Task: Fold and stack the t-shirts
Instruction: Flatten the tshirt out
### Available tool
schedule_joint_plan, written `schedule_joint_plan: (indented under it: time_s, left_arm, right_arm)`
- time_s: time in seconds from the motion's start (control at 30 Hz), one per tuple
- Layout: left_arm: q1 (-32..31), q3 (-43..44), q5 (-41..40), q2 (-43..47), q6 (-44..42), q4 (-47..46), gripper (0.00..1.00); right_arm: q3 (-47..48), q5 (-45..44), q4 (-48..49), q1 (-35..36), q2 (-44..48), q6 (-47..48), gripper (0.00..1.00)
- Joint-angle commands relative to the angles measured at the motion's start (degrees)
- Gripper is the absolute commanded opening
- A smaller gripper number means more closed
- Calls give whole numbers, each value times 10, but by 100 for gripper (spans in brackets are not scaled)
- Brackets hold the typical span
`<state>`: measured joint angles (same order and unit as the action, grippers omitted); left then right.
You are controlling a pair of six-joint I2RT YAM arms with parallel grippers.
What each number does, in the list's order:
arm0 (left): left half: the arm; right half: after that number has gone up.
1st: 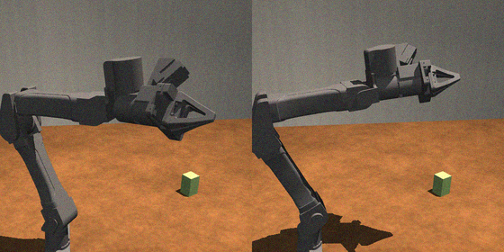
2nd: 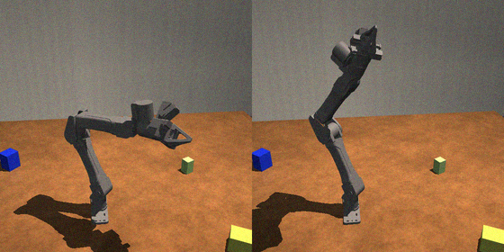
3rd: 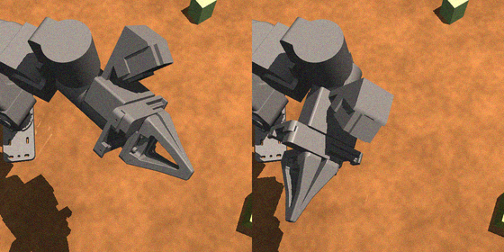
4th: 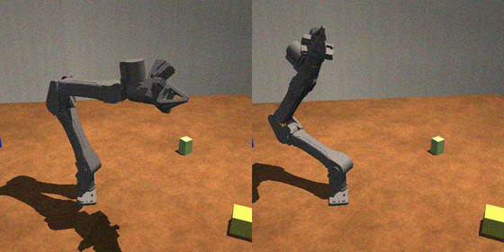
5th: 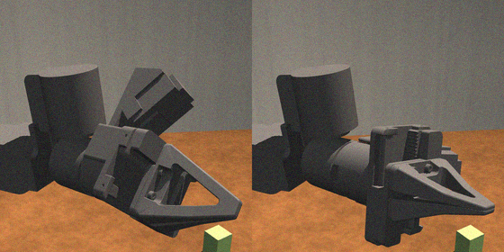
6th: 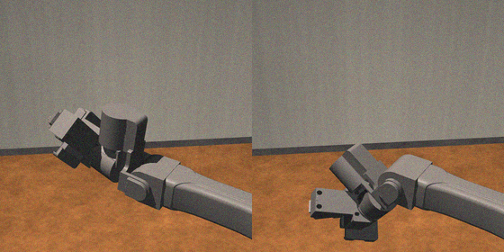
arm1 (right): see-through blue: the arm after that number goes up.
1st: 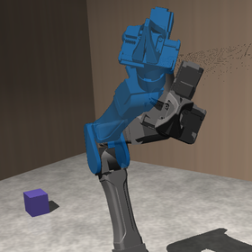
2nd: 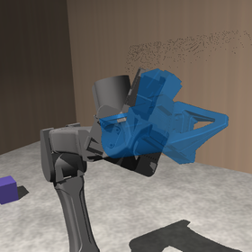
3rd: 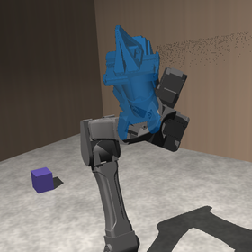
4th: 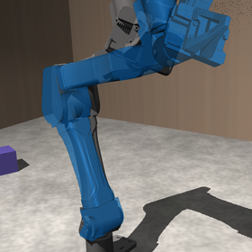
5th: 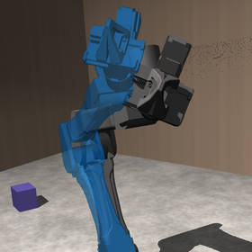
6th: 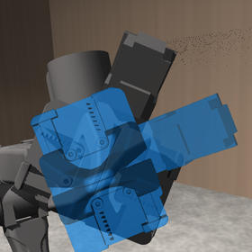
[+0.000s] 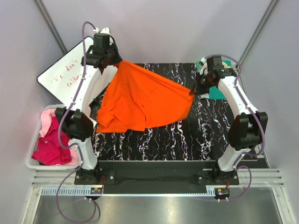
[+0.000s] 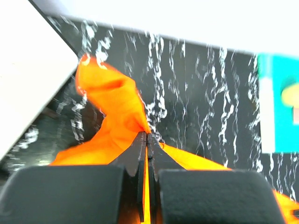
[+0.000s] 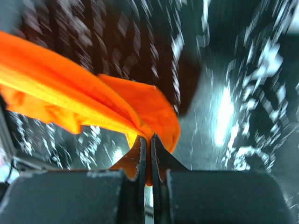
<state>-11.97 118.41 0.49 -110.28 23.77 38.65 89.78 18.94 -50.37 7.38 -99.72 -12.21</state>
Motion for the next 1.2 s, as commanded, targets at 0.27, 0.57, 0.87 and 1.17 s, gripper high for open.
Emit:
schedule_joint_plan:
  time_s: [0.27,0.57,0.87,1.17]
  left_arm:
    - [-23,-317,11,234,90,19,0]
    - [-151,-495,80,82,49,84,0]
    - [-156,-434,-32,144,23,109,91]
    - [-113,-345,-50,95,-12,108,83]
  right_arm:
    - [-19,-57,-39,-2,116,35,0]
    - [-130,-72,-53,-2,97,12,0]
    - [-82,-54,-54,-3,50,9,0]
    - [-100,-41,-50,-2,36,12,0]
